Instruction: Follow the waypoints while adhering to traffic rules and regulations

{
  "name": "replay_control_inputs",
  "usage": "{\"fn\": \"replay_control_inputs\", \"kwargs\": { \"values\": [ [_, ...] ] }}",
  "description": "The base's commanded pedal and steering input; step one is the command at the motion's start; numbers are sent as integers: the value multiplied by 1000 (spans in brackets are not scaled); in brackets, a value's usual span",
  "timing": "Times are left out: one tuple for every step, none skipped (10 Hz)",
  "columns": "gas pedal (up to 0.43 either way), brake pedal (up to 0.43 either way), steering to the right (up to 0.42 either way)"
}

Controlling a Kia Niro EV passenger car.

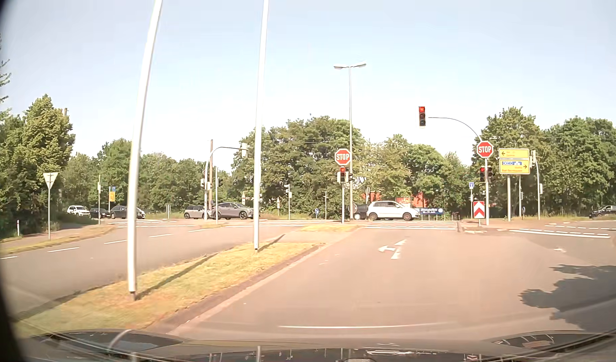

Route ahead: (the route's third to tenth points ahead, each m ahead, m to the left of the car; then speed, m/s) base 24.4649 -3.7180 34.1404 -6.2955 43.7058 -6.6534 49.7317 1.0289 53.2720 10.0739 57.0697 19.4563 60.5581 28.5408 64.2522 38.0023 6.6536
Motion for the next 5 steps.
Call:
{"fn": "replay_control_inputs", "kwargs": {
  "values": [
    [0, 73, 89],
    [0, 91, 90],
    [0, 98, 90],
    [0, 104, 90],
    [0, 104, 90]
  ]
}}
